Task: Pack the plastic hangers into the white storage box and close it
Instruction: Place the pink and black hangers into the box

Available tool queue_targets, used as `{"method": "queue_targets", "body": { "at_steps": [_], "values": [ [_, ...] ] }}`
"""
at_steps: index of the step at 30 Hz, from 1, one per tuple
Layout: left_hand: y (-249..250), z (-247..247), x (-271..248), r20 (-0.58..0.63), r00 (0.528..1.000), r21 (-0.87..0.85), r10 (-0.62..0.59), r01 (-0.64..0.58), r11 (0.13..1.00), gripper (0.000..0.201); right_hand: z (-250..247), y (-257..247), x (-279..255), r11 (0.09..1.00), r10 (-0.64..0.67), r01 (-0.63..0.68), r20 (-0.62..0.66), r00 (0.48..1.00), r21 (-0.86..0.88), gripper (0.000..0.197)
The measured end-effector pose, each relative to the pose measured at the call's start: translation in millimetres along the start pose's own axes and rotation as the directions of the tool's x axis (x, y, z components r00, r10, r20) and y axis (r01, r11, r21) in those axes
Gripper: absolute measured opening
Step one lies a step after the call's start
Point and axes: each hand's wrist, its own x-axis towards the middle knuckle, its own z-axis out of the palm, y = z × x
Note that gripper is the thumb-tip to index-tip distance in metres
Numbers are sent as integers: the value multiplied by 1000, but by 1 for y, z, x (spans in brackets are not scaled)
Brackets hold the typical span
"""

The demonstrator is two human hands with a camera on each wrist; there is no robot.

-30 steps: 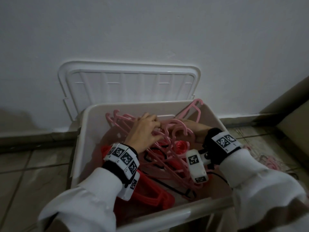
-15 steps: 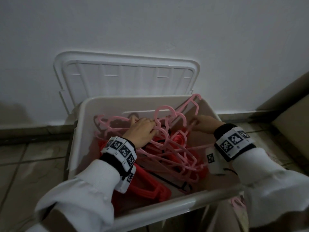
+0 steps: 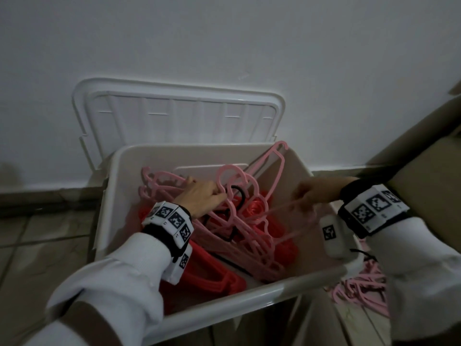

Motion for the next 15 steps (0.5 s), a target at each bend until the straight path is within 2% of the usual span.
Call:
{"method": "queue_targets", "body": {
  "at_steps": [1,3,4,5,7,9,10,11,13,14,15],
  "values": [
    [2,-1,-2,0,1000,2,0,0,1000,39,-4,1,-2,992,-67,81,-142,988,99,12],
    [4,-3,-2,1,1000,26,-14,14,1000,41,-11,-3,-9,905,-113,276,-444,889,324,7],
    [2,-1,-2,7,1000,50,-18,17,999,39,-13,-7,-13,824,-99,376,-546,832,424,6],
    [2,-1,-2,13,1000,65,-3,2,998,33,-15,-13,-16,719,-73,458,-599,798,523,6],
    [1,1,-2,-2,999,62,52,-52,997,12,-16,-28,-16,515,-65,549,-609,790,658,7],
    [1,2,-1,-28,994,28,109,-108,994,34,-16,-45,-13,440,-135,582,-590,796,684,9],
    [1,2,0,-45,993,30,109,-107,994,40,-16,-54,-11,423,-179,597,-583,793,682,11],
    [1,2,1,-76,990,51,118,-114,992,35,-16,-61,-8,405,-206,606,-578,790,684,15],
    [3,0,1,-100,991,99,87,-77,992,10,-16,-72,-3,376,-236,608,-562,793,699,28],
    [3,0,2,-103,993,94,62,-52,994,9,-16,-74,-1,406,-252,607,-555,793,683,33],
    [4,0,2,-109,993,75,49,-41,996,14,-16,-76,1,490,-254,598,-553,794,634,35]
  ]
}}
